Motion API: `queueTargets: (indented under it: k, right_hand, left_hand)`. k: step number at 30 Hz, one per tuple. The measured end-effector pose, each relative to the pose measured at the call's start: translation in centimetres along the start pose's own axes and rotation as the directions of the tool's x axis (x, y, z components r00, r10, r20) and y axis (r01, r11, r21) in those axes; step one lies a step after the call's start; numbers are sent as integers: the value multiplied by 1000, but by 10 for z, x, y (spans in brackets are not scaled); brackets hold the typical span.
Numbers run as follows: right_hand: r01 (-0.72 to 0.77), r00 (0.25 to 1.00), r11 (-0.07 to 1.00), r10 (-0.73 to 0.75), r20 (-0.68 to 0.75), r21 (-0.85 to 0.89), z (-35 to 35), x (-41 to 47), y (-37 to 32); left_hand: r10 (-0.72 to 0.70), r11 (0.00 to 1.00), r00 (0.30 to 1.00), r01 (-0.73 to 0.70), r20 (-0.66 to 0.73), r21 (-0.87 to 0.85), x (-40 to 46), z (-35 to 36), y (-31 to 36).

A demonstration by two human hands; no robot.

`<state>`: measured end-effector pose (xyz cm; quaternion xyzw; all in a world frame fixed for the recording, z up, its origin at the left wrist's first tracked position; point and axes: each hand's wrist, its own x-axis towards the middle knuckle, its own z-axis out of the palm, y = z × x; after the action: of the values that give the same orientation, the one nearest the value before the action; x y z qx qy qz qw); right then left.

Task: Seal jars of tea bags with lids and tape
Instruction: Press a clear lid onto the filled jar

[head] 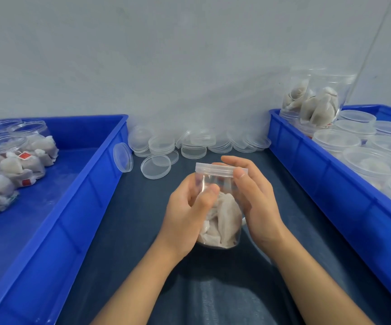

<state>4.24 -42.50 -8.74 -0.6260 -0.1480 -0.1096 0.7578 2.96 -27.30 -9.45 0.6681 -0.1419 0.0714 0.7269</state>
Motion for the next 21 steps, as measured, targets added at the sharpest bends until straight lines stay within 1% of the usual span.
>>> queueTargets:
  k: [6, 13, 16, 19, 21]
  right_hand:
    - [12, 999, 1000, -12, -33, 5, 0, 1, -3]
    - [48, 996, 997, -54, -78, -65, 5, 0, -4]
    - [40, 996, 998, -45, -82, -54, 7, -1, -5]
    - [-10, 998, 1000, 8, -63, -28, 4, -1, -6]
    - [-35, 998, 999, 34, -58, -12, 2, 0, -4]
  left_hand:
    - [63, 996, 997, -65, 37, 67, 1, 2, -2]
    - [108, 987, 994, -109, 10, 115, 2, 2, -9]
    - [46, 994, 999, -43, -26, 104, 2, 1, -8]
    - [-70, 997, 998, 70, 0, -35, 4, -4, -6]
    - [-150, 980, 988, 152, 25, -131, 5, -7, -5]
